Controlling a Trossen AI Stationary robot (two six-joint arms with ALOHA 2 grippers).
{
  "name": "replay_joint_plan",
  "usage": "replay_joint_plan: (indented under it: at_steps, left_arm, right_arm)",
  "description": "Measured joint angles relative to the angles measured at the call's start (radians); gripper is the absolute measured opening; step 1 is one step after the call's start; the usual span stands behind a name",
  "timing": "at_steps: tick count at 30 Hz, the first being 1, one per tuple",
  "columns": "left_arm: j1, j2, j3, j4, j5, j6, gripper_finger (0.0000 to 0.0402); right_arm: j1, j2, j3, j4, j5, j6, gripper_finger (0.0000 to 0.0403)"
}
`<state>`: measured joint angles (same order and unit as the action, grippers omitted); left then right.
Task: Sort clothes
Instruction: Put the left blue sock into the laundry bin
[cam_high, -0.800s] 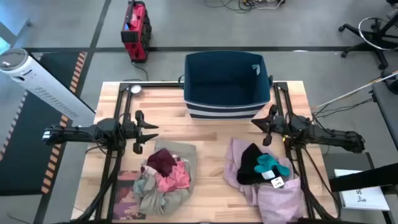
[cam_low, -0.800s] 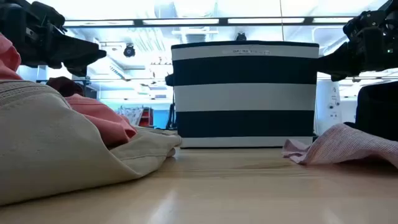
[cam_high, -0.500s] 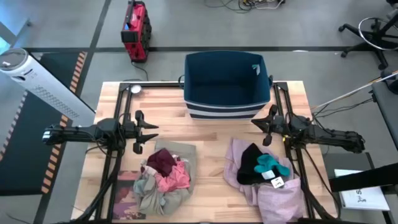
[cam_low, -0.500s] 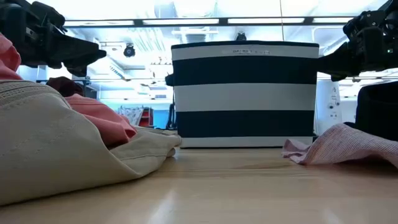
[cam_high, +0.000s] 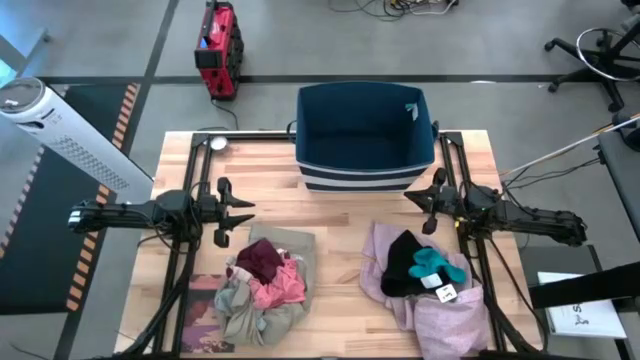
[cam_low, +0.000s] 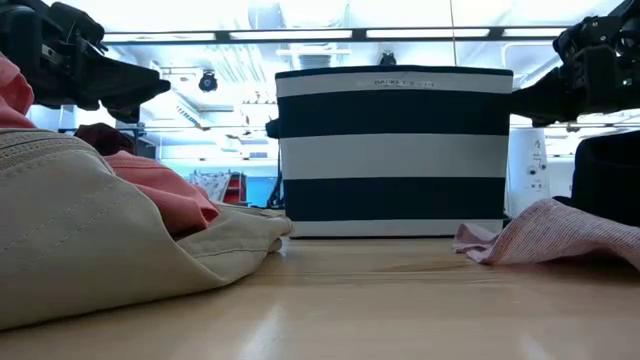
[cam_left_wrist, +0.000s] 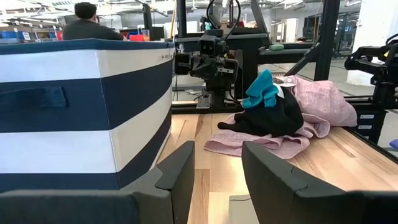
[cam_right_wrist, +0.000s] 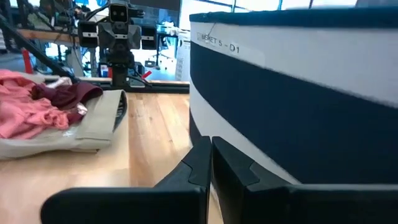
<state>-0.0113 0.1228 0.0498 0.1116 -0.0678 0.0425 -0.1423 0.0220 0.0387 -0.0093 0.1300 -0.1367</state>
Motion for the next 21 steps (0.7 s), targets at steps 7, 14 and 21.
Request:
replay_joint_plan:
  at_steps: [7, 14, 21]
  left_arm:
    - [0.000, 0.000, 0.000, 0.000, 0.000, -0.007, 0.0111]
    - [0.000, 0.000, 0.000, -0.001, 0.000, -0.010, 0.0099]
    - [0.000, 0.000, 0.000, -0.007, -0.001, 0.001, 0.0079]
  right_arm:
    - [0.000, 0.000, 0.000, 0.107, -0.005, -0.025, 0.0000]
    - [0.000, 0.001, 0.000, 0.337, -0.045, 0.068, 0.0000]
    - [0.000, 0.042, 0.015, 0.373, -0.055, 0.109, 0.0004]
